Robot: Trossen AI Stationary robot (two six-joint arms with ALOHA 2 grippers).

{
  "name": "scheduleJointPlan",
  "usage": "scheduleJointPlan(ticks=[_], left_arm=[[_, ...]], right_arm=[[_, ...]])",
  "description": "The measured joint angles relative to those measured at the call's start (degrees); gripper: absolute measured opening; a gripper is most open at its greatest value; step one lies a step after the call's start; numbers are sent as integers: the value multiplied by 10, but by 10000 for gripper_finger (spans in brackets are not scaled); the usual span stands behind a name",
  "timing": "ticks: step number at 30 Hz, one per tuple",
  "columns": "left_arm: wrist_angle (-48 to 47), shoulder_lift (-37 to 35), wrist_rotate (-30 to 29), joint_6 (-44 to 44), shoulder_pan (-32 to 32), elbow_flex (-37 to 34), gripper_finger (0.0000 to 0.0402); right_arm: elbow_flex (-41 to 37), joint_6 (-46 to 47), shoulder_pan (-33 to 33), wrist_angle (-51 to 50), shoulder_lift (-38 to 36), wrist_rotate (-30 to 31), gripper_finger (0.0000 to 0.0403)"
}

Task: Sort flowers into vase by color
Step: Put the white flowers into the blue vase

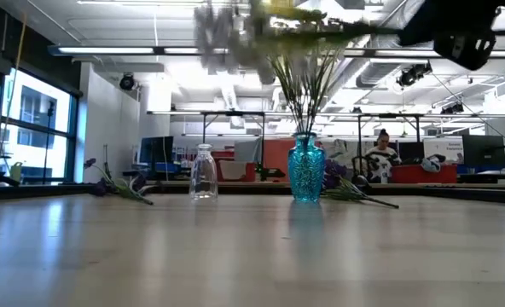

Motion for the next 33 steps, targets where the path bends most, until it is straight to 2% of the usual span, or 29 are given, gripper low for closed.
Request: scheduleJointPlan(ticks=[2, 6, 8, 10, 16, 20, 23, 28, 33], left_arm=[[98, 5, -4, -22, 2, -36, 126], [284, 33, -31, -44, 2, -92, 126], [310, 61, -49, -46, 2, -97, 126], [303, 100, -52, -46, 2, -90, 126], [303, 246, -50, 17, 13, -13, 126], [301, 300, -50, 54, 39, 45, 128], [303, 304, -40, 74, 65, 73, 137], [299, 279, 70, 90, 107, 91, 160], [283, 264, 134, 96, 136, 92, 179]], right_arm=[[-38, -48, -4, 142, -18, 35, 1], [-60, -266, -37, 426, -12, 42, 1], [-50, -361, -59, 509, -1, 31, 1], [-30, -432, -86, 547, 7, 20, 1], [34, -504, -162, 534, 28, -60, 1], [77, -509, -199, 533, 64, -113, 1], [113, -517, -215, 529, 96, -143, 1], [176, -555, -233, 487, 135, -155, 0], [224, -554, -250, 467, 166, -162, 0]])
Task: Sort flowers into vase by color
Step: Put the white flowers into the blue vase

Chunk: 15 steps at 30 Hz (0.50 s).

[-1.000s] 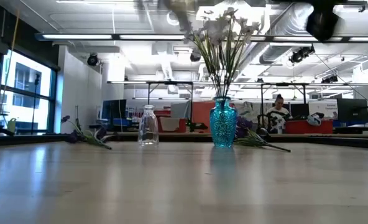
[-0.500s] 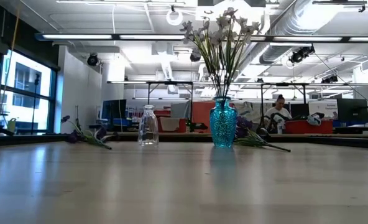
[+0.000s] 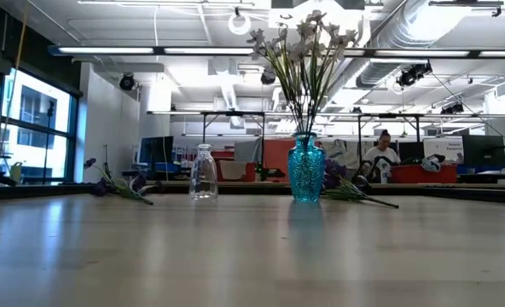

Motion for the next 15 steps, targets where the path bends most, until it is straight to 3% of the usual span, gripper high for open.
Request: scheduleJointPlan(ticks=[5, 15], left_arm=[[3, -2, 47, 9, 18, 0, 186], [3, -14, 48, 44, 20, 0, 174]], right_arm=[[24, 1, -12, -2, 29, -16, 0], [35, 11, -20, -23, 33, -31, 0]])
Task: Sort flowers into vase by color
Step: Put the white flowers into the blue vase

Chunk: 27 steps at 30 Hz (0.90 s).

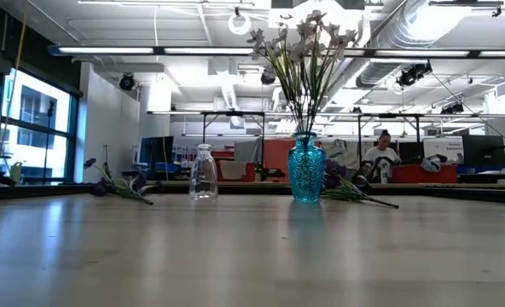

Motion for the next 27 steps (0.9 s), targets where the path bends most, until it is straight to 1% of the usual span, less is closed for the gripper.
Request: scheduleJointPlan(ticks=[5, 8, 11, 15, 19, 23, 25, 27], left_arm=[[-6, -15, -1, 24, 0, 0, 131], [-8, -14, -1, 23, 0, 0, 105], [-5, -7, 0, 4, 0, 0, 92], [11, 7, 0, -10, -1, 0, 95], [30, 20, -13, 0, -2, 0, 110], [32, 20, -12, 7, -2, 0, 120], [31, 16, -11, 17, -2, 0, 119], [33, 16, -10, 20, -2, 0, 108]], right_arm=[[0, -9, 0, -16, -18, 0, 0], [0, -13, 0, -18, -17, 0, 0], [0, -2, 0, -18, -17, -14, 0], [0, 4, 0, -21, -17, -24, 0], [0, 5, 0, -20, -17, -38, 0], [0, 5, 0, -20, -17, -39, 0], [0, 5, 0, -20, -17, -39, 0], [0, 5, 0, -21, -17, -39, 0]])
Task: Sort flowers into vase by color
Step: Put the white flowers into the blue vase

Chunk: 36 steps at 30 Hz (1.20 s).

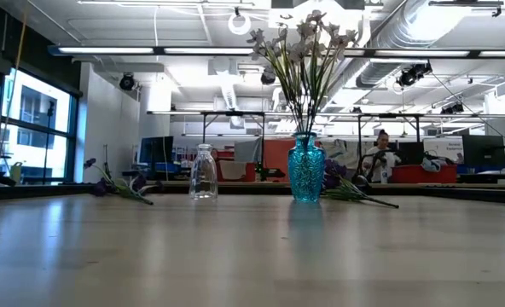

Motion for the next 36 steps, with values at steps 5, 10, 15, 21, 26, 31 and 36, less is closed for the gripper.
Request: scheduleJointPlan(ticks=[5, 10, 15, 21, 26, 31, 36], left_arm=[[-3, 0, 3, 0, 0, 0, 21], [-15, -4, -24, 21, 0, 0, 7], [-72, -55, -87, 67, 1, 0, 3], [-197, -149, -148, 66, 6, -20, 1], [-80, -185, -144, 7, 27, -128, 1], [176, -111, -124, -95, 70, -268, 1], [261, 26, -102, -135, 113, -275, 0]], right_arm=[[0, -4, 4, 0, 0, 2, 9], [0, 38, 6, -13, -4, 31, 61], [-1, 28, 10, -75, -54, 93, 148], [-1, -17, 18, -161, -159, 173, 243], [-1, 3, 32, -233, -240, 190, 277], [-1, 42, 47, -310, -288, 222, 282], [-1, 57, 50, -334, -292, 244, 282]])
